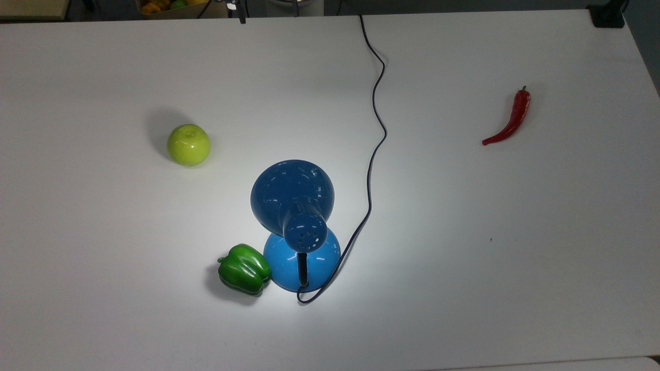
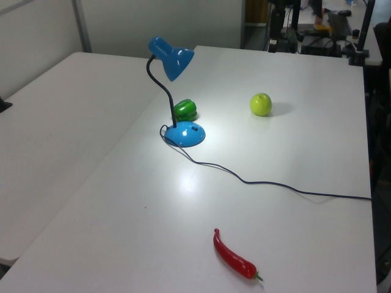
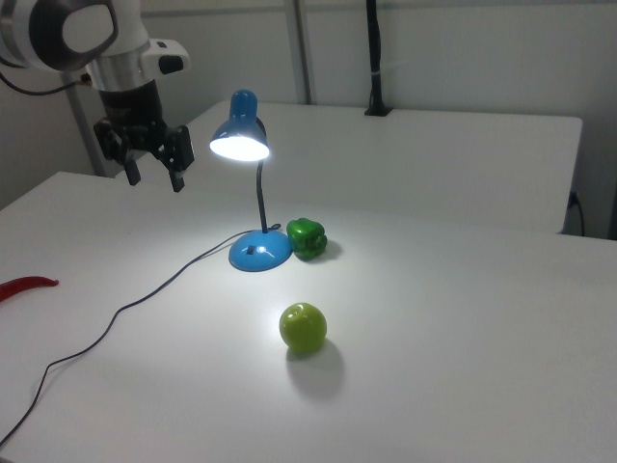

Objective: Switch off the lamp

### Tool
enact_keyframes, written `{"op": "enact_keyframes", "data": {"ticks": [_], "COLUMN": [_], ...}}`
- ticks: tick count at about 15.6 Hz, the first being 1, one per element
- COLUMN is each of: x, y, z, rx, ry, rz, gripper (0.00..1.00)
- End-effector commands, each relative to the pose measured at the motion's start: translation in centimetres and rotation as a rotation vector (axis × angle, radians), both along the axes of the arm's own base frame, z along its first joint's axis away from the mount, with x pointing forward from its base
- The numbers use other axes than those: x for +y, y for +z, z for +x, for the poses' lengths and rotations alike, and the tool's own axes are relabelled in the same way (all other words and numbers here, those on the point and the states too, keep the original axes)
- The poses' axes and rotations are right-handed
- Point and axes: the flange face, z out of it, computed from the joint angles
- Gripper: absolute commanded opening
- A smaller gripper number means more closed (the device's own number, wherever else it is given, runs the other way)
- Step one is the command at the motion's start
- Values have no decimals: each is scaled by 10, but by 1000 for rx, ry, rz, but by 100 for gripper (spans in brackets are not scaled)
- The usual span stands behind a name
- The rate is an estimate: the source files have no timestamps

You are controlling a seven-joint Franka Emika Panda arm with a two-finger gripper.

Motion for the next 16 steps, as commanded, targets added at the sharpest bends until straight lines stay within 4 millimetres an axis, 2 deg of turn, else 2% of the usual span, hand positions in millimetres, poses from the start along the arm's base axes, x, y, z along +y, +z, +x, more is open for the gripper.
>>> {"op": "enact_keyframes", "data": {"ticks": [1,3,7,9,10,13,16], "x": [-2,-3,-2,1,1,1,6], "y": [1,1,-9,-12,-13,-18,-34], "z": [3,3,3,3,4,4,12], "rx": [-16,-16,0,6,5,15,36], "ry": [53,51,75,83,93,102,109], "rz": [18,18,17,21,26,26,18], "gripper": [45,29,18,3,0,0,0]}}
